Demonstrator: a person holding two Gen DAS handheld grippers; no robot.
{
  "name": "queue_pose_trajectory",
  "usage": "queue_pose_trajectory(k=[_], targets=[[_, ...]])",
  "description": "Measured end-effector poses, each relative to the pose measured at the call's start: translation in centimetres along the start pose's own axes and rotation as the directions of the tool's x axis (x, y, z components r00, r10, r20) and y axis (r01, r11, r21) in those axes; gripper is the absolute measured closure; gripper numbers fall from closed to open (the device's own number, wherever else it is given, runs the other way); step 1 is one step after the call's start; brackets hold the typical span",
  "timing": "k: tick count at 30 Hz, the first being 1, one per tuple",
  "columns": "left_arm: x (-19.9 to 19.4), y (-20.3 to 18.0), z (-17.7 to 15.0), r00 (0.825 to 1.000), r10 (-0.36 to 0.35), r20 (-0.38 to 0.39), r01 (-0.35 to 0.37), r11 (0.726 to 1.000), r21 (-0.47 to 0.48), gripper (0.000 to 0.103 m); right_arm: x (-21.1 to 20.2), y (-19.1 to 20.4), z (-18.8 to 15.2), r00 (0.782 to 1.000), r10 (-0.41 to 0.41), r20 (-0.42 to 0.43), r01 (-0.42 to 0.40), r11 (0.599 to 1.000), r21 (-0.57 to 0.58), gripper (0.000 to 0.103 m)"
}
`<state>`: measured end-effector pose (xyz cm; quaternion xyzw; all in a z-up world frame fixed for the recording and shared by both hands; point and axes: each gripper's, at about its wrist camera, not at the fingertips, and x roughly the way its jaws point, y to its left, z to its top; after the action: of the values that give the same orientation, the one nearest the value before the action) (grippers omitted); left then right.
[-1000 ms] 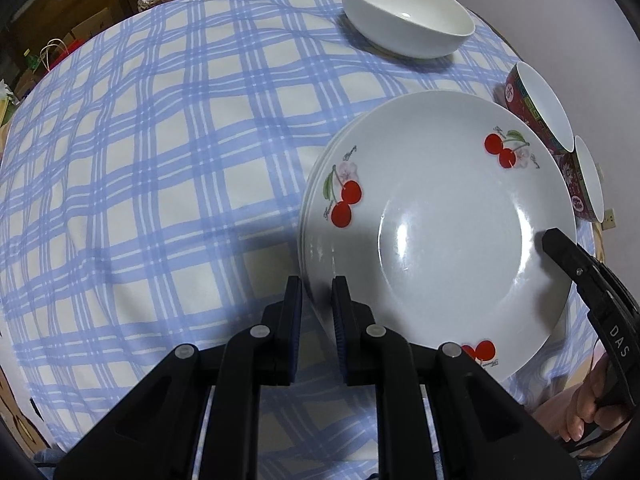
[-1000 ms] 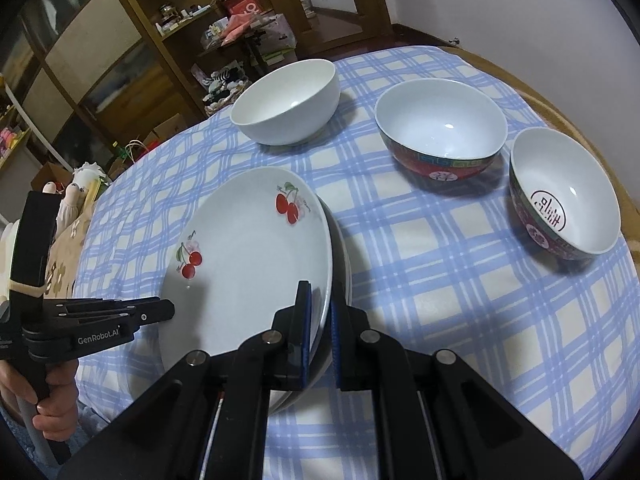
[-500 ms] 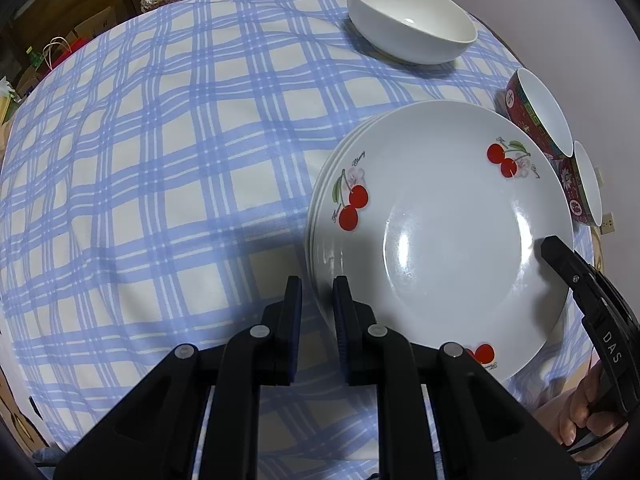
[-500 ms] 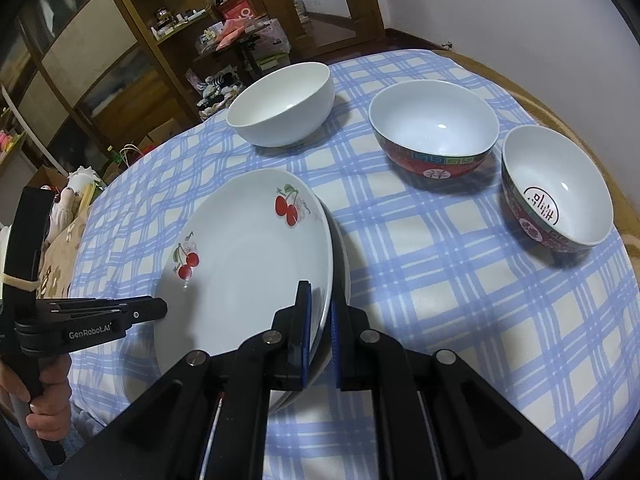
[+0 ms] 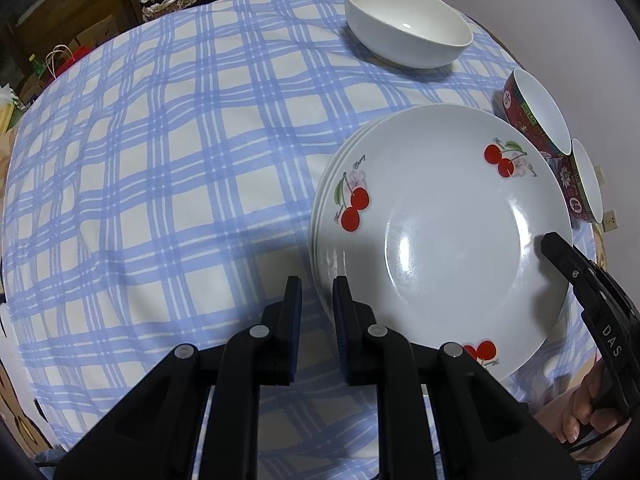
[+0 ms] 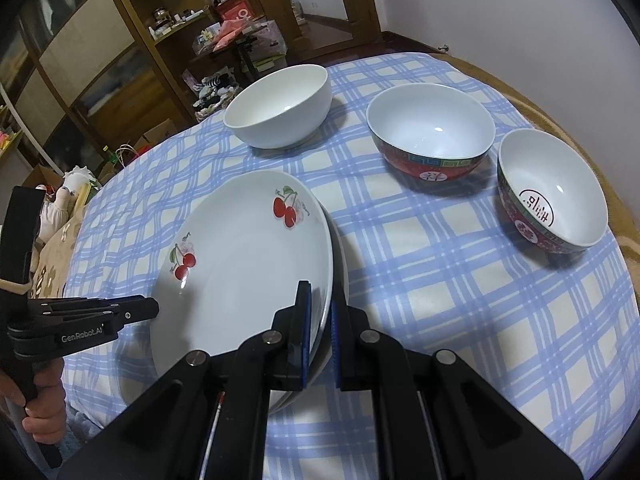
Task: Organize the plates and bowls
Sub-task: 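Lower both held cherry plates onto the plate stack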
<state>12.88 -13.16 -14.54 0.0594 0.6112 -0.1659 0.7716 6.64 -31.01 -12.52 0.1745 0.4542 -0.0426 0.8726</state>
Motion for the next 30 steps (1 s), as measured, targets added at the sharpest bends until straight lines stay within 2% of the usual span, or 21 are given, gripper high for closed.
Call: queue_pose_trajectory(k=[3, 9, 19, 23, 26, 27, 29, 30], targets=[[-0.2, -0.1, 0.1, 1.000, 0.012, 0.009, -0.012, 1.000, 0.005, 0.087, -0.4, 0.2, -0.1, 0.998, -0.055, 0.021, 0.056, 0.998, -0.023, 0.091], [-0.7, 0.0, 0.1, 1.000, 0.013, 0.023, -0.013, 1.000, 0.007, 0.087, -1.3, -0.4, 0.3, 0.997, -0.043, 0.061, 0.043, 0.999, -0.006, 0.091], [-1.9, -0.2, 0.0, 0.998, 0.029, 0.054, -0.030, 0.999, 0.020, 0.086, -1.3, -0.7, 0.2, 0.997, -0.051, 0.051, 0.051, 0.999, 0.006, 0.091], [-2.5, -0.5, 0.1, 0.996, 0.046, 0.073, -0.049, 0.998, 0.035, 0.080, -1.1, -0.8, 0.2, 0.997, -0.055, 0.045, 0.055, 0.998, 0.015, 0.089], [-2.9, -0.8, 0.2, 0.995, 0.055, 0.089, -0.060, 0.997, 0.049, 0.071, -1.0, -1.1, 0.2, 0.997, -0.061, 0.036, 0.060, 0.998, 0.032, 0.078], [-3.0, -0.9, 0.2, 0.994, 0.055, 0.094, -0.060, 0.997, 0.056, 0.068, -0.9, -1.3, 0.2, 0.997, -0.062, 0.036, 0.060, 0.997, 0.037, 0.070], [-3.1, -1.1, 0.3, 0.992, 0.068, 0.104, -0.076, 0.995, 0.070, 0.054, -1.0, -1.4, 0.3, 0.997, -0.066, 0.040, 0.064, 0.997, 0.043, 0.060], [-3.2, -1.2, 0.3, 0.990, 0.077, 0.116, -0.086, 0.993, 0.076, 0.054, -1.1, -1.4, 0.3, 0.997, -0.068, 0.043, 0.066, 0.997, 0.045, 0.055]])
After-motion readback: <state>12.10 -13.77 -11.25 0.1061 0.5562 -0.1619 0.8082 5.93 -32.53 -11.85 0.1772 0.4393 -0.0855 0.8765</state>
